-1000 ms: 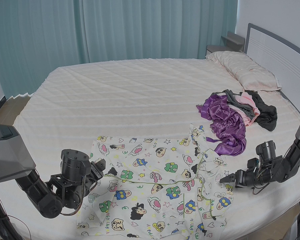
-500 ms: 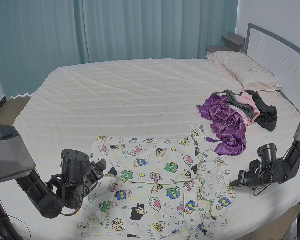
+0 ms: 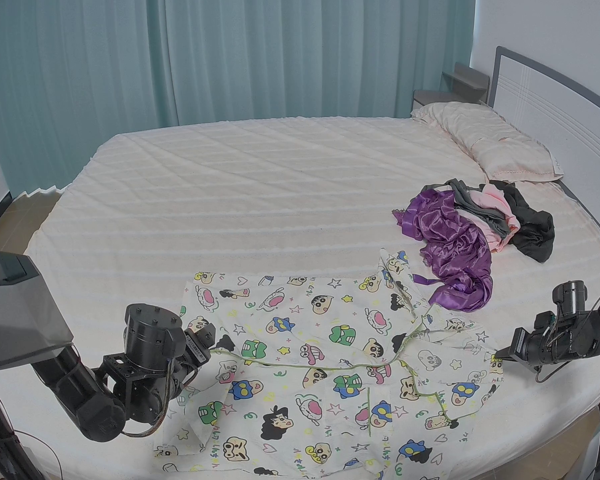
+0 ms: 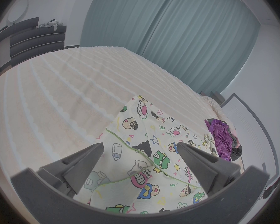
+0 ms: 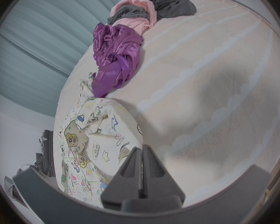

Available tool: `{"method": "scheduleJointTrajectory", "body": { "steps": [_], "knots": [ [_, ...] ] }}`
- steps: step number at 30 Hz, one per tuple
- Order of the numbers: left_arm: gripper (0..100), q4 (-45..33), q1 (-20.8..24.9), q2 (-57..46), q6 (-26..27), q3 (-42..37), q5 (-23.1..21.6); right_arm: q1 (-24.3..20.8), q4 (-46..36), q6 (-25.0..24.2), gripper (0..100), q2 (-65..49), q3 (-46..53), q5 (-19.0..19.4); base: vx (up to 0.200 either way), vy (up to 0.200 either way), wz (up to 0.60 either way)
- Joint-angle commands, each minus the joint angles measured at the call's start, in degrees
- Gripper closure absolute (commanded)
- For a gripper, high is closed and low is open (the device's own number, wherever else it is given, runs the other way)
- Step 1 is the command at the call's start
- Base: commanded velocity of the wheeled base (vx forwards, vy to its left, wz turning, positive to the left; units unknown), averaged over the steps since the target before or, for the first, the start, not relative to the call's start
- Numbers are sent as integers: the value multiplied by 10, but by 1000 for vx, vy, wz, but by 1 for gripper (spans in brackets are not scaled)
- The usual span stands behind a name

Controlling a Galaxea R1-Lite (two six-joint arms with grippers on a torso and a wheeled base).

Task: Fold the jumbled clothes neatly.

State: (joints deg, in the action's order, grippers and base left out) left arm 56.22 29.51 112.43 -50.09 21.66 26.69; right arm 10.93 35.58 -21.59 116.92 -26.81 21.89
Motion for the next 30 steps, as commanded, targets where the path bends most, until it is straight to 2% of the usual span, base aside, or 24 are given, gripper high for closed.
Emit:
{"method": "scheduleJointTrajectory", "body": {
  "steps": [1, 14, 15, 20, 23, 27, 30],
  "knots": [
    [0, 0, 3, -2, 1, -7, 0, 30, 1, 4, 100, -2, -7, 1, 0, 0, 0],
    [0, -1, 6, -2, 1, -14, 0, 64, 23, 3, 100, 24, -12, 5, 0, 0, 0],
    [0, -1, 6, -3, 1, -16, 0, 64, 26, -4, 0, 23, -14, 5, 0, 0, 0],
    [0, -1, 6, -32, -2, -42, -2, 73, 31, -13, 0, -7, -6, 5, 0, 0, 0],
    [0, -3, 7, -56, -2, -54, -5, 72, 30, -43, 0, -47, 6, 5, 0, 0, 0],
    [0, -1, 11, -61, -8, -65, -7, 43, 30, -89, 0, -100, 44, 9, 0, 0, 0],
    [0, -1, 32, -60, -55, -76, -10, 6, 30, -103, 0, -116, 65, 10, 0, 0, 0]
  ]
}}
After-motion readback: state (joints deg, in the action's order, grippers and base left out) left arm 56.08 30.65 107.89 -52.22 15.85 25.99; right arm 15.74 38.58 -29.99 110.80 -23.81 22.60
